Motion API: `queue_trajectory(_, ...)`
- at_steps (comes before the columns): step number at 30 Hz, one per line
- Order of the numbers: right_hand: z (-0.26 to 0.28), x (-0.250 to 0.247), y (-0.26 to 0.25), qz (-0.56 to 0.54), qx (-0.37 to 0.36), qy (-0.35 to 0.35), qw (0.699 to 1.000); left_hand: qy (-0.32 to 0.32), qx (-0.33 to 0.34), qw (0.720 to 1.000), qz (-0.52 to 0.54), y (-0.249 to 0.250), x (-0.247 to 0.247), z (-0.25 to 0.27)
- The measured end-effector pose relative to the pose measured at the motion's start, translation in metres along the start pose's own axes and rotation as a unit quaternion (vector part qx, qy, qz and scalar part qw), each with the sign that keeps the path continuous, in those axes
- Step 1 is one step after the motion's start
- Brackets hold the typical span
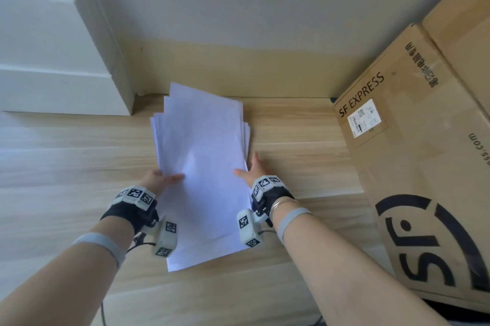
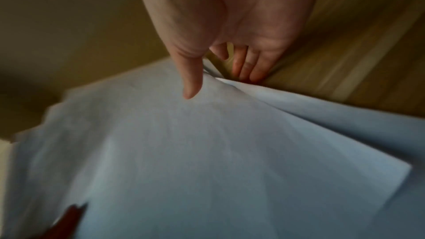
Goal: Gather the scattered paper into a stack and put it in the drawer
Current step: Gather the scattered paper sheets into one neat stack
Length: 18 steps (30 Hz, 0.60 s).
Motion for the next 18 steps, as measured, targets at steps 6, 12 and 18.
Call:
queue_trajectory(6,0.025,-0.061,-0.023,-0.197,-0.084,0.135,0.968,-0.058,0.110,0.989,0.076,0.053,0.015,0.022)
queue_trajectory(12,0.067,-0.117,-0.064,-0.255,-0.177,0.188,0.932,-0.052,0.243,0.962,0.115,0.116,0.020,0.057)
queue_trajectory(18,0.087,-0.121,-0.081,-0.298,-0.172,0.184,0.921,-0.080,0.285,0.944,0.143,0.141,0.015,0.086)
Point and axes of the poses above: each hand's wrist, its own z-axis away from the middle knuckle, its own x-axis out of the palm, y = z × x, the point moved 5 cm from there along -z, towards the middle knuckle, and after that the axes turned 15 degrees about z, right-handed, at the moved point
